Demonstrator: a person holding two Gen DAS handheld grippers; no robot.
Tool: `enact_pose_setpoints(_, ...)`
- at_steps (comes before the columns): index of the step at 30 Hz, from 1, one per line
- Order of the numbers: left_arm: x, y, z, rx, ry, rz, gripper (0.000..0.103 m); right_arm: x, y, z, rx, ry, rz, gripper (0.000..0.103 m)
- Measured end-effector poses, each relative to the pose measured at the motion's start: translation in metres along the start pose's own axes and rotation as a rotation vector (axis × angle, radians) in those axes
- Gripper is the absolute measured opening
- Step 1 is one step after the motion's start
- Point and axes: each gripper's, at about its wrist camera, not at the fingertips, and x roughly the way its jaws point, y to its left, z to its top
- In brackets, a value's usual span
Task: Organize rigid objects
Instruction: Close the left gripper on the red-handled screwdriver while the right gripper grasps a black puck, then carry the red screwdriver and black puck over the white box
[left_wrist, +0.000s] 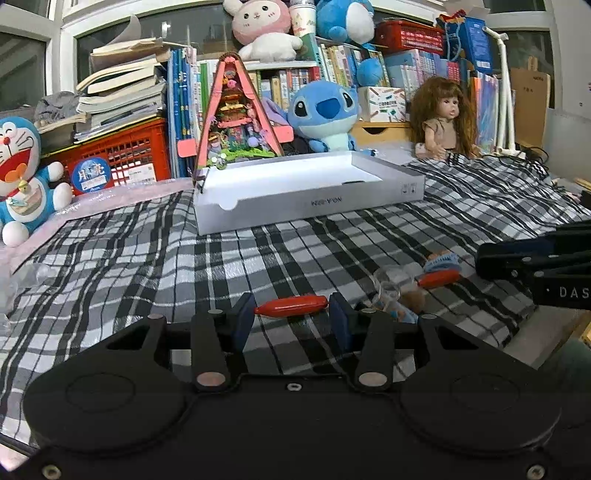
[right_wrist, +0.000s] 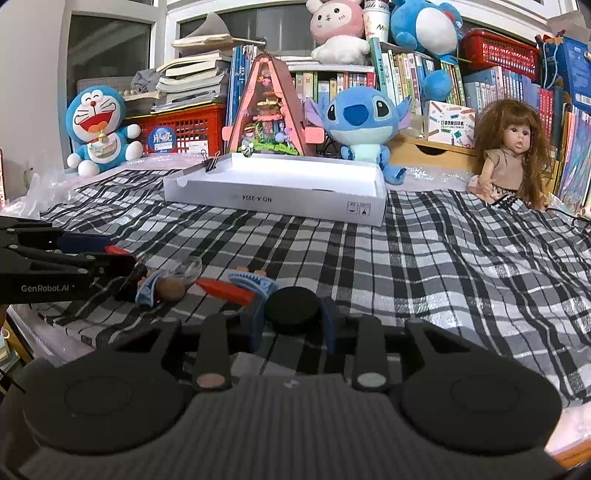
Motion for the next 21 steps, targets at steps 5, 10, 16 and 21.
enact_pose_setpoints(5, 0.002, 0.001, 0.012, -0.023, 0.009, 0.052, 0.041, 0.002, -0.002, 0.005, 0.005, -0.003, -0.006, 0.038)
enact_pose_setpoints(10, 0.009, 0.008, 0.025, -0.077, 0.025, 0.081, 0.041, 0.007, -0.006, 0.012, 0.021, 0.002, -0.007, 0.038)
enact_pose_setpoints(16, 0.022, 0.018, 0.043, -0.148, 0.044, 0.098, 0.041, 0.016, -0.013, 0.029, 0.048, 0.003, -0.015, 0.038)
enact_pose_setpoints(21, 0.033, 0.03, 0.067, -0.194, 0.029, 0.044, 0.041, 0.025, -0.021, 0.05, 0.064, 0.004, -0.013, 0.038)
